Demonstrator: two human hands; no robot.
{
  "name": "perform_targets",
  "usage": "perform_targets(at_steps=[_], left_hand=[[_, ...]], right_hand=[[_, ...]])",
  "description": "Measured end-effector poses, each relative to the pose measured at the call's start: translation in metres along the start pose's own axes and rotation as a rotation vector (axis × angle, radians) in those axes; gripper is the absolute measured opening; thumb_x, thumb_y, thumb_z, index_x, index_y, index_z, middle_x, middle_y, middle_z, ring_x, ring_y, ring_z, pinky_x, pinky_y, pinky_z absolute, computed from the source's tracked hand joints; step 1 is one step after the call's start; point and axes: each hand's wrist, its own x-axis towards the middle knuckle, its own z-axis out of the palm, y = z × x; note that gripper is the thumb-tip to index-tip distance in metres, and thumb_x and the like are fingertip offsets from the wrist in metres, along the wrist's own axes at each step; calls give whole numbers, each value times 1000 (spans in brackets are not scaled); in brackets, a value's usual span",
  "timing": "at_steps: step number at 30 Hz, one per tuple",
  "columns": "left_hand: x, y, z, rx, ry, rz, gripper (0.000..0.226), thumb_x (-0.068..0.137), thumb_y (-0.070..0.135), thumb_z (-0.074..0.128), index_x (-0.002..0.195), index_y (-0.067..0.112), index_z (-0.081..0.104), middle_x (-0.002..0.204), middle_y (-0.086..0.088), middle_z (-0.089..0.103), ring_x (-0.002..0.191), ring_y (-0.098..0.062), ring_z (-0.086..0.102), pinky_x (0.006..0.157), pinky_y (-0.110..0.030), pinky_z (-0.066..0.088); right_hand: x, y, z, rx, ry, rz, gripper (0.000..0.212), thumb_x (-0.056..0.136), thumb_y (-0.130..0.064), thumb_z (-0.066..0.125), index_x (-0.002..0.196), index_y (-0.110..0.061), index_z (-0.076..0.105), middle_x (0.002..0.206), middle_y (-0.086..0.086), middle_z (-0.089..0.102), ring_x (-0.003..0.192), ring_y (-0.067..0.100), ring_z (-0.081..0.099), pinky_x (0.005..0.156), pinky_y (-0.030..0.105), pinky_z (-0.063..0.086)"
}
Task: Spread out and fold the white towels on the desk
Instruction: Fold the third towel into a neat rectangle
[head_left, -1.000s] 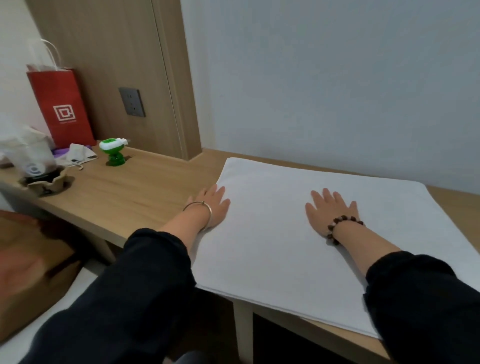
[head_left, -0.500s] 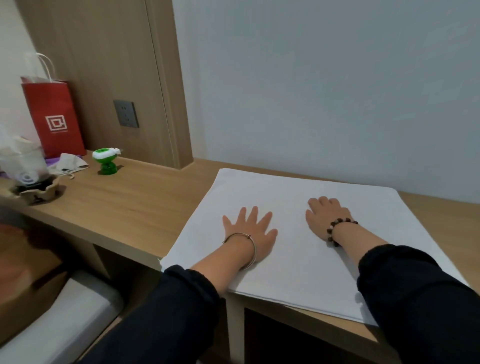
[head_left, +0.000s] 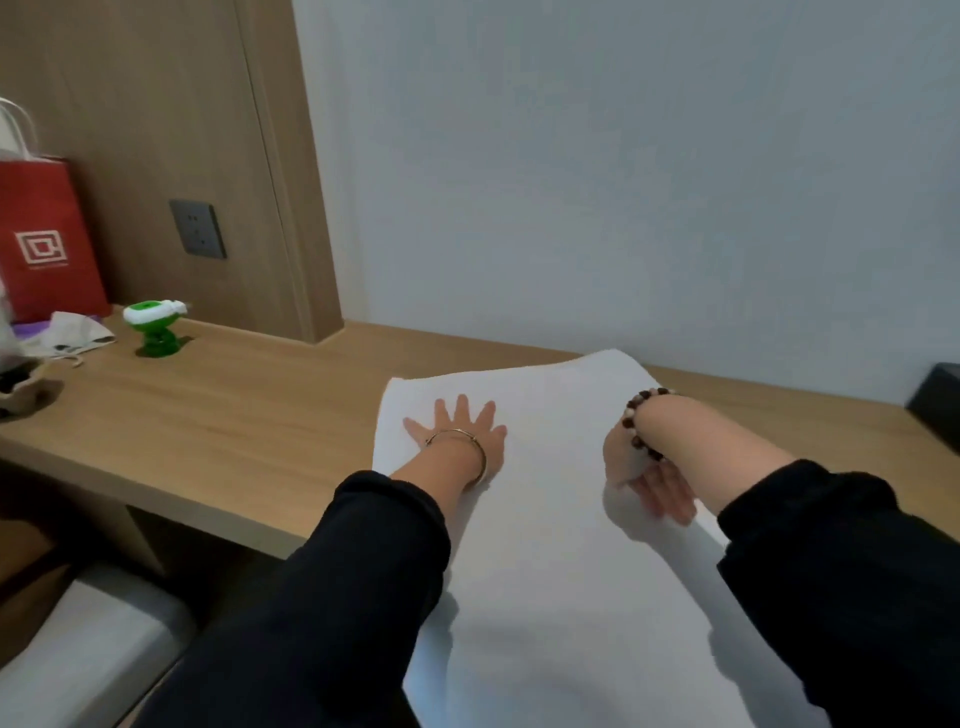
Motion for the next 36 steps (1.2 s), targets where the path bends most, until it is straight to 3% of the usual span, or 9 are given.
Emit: perform_targets(at_steps=[2, 3, 6, 10, 12, 22, 27, 33, 36], left_hand=[[1, 12, 5, -18, 9, 96, 55, 96, 49, 15, 146, 44, -8, 157, 7, -16, 144, -27, -17, 105, -68, -6], [1, 20, 7, -10, 20, 141, 55, 94, 54, 11, 145, 46, -7, 157, 9, -15, 144, -26, -16, 106, -67, -7], [1, 38, 12, 38, 39, 243, 55, 93, 57, 8, 145, 46, -6, 158, 10, -13, 145, -24, -14, 106, -66, -7], [9, 42, 17, 41, 64, 286, 55, 94, 54, 7, 146, 45, -6, 158, 10, -12, 145, -22, -12, 108, -63, -5], [16, 42, 15, 32, 72, 278, 55, 93, 55, 7, 146, 45, -6, 158, 11, -11, 145, -20, -12, 109, -62, -5], [45, 65, 8, -55, 76, 21, 57, 93, 54, 7, 148, 41, -4, 158, 8, -13, 144, -23, -17, 103, -70, -5], [68, 40, 1, -56, 67, -16, 61, 91, 59, 8, 148, 40, -3, 158, 10, -13, 144, -21, -15, 108, -65, -3], [75, 34, 4, -44, 88, -18, 64, 92, 58, 7, 150, 34, -2, 158, 8, -12, 145, -20, -15, 110, -62, -4], [78, 33, 5, -28, 116, -9, 64, 92, 56, 8, 150, 29, -1, 158, 6, -10, 145, -20, -14, 111, -59, -2]], right_hand=[[14, 6, 7, 320, 173, -72, 28, 91, -16, 45, 77, -8, 68, 78, 5, 72, 63, 19, 64, 57, 21, 47], [21, 8, 9, 411, 345, -99, 21, 90, -13, 47, 79, -5, 63, 85, 9, 70, 69, 22, 64, 62, 24, 48], [47, 8, 17, 315, 674, -141, 29, 95, -21, 36, 116, -10, 53, 124, 11, 53, 111, 29, 51, 90, 35, 43], [78, 9, 50, 376, 612, -166, 52, 99, -39, 18, 148, -21, 22, 158, 1, 14, 143, 23, 15, 112, 47, 16], [89, 14, 61, 418, 643, -160, 55, 99, -45, 12, 151, -28, 8, 160, -6, -2, 146, 17, 0, 115, 48, 3], [119, 92, 65, 531, 618, 129, 60, 98, -47, 13, 152, -22, 8, 160, -2, 0, 146, 16, 1, 118, 46, 4], [125, 109, 69, 560, 612, 195, 65, 97, -49, 17, 152, -16, 9, 160, -1, 1, 146, 17, 1, 118, 47, 9], [123, 97, 57, 502, 495, 396, 64, 98, -45, 10, 152, -12, 2, 160, 3, -7, 146, 19, -5, 116, 53, -2], [119, 62, 38, 526, 513, 274, 64, 98, -47, 10, 152, -14, 1, 160, 4, -8, 146, 19, -7, 115, 51, -5]])
